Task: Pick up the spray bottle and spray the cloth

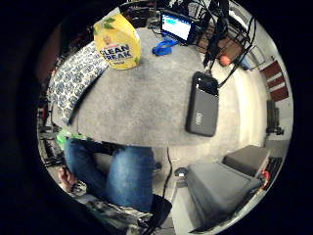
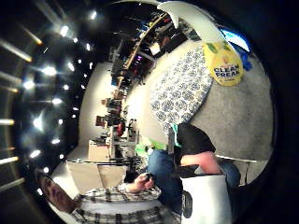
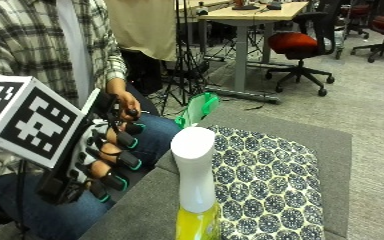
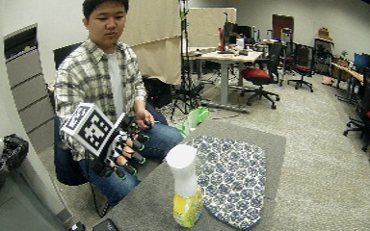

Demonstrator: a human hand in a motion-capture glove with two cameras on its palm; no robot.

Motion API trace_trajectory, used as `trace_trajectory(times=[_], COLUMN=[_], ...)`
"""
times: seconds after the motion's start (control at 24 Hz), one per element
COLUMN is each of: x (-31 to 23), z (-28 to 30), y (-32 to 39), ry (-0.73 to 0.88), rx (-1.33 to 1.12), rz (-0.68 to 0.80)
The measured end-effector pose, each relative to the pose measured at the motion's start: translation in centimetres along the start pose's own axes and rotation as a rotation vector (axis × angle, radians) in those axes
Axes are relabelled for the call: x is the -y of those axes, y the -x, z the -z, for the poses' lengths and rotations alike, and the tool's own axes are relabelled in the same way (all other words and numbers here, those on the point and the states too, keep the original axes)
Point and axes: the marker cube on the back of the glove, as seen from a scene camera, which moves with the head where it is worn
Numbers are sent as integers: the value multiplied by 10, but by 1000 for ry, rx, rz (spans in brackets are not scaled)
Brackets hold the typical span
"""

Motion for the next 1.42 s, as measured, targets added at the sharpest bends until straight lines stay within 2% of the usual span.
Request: trace_trajectory(times=[0.67, 1.25, 1.42], x=[86, 110, 122], z=[-14, -24, -35], y=[-25, -24, -17], ry=[-130, -168, -222], rx=[342, 466, 512], rz=[-43, -76, -97])
